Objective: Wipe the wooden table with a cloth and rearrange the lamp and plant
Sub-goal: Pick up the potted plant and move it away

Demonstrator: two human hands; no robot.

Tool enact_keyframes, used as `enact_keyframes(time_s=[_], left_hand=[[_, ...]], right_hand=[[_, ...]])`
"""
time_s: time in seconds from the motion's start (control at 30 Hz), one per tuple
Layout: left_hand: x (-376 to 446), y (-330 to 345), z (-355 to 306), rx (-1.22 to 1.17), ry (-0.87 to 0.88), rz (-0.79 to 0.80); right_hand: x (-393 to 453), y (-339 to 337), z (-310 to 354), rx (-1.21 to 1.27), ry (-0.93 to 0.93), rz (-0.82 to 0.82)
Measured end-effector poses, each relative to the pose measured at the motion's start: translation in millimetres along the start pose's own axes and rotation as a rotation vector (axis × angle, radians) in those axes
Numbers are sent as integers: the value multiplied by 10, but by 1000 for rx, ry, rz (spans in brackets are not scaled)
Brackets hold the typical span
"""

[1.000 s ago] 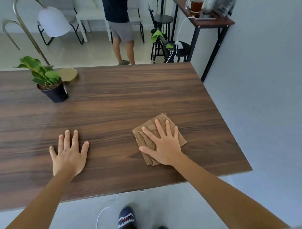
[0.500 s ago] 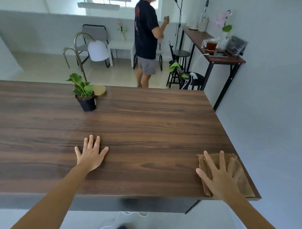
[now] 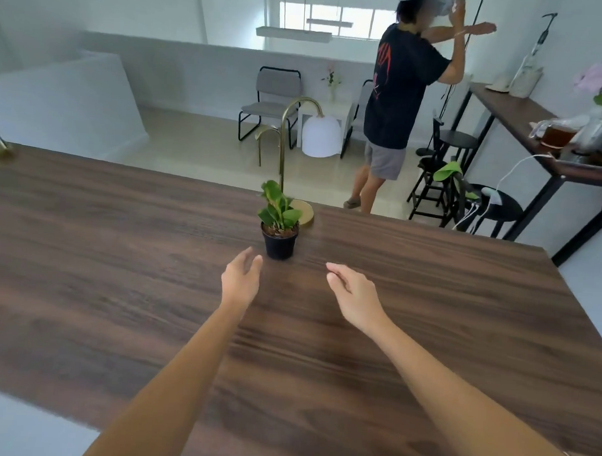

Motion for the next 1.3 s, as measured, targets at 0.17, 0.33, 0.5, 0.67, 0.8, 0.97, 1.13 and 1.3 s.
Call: enact_keyframes(time_s=[0.17,0.33,0.5,0.67,0.8,0.97,1.13,1.3], left_hand=[[537,78,59,-135,-49,50],[657,249,54,-283,-21,122],[629,447,9,-340,-6,145],[584,1087,-254,-358,29,296],[379,1971,-461,-324,47,454],[-20,3215,-585,-297,44,584],[-354,4537,-528,-222,-7,723],[-596,5603,-340,-256,-151,765]], right_hand=[[934,305,242,263,242,6],[1348,663,150,541,316,24],[1283,593,21,673,339,-74],[1108,53,-400,784,328,-193],[865,-562,-1038,820,353,-350],[576,-1288,-2101,809,415,-467],[298,-1947,-3186,752,516,-557],[248,-2356,-4111,733,568,-603]])
Point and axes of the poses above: each hand's wrist, its own x-axis towards the middle knuckle, its own y-axis out of the palm, z = x × y, the point moved 6 cm from there along x, towards the middle knuckle, and after that the axes turned 15 degrees about -x, right-handed, at the moved point
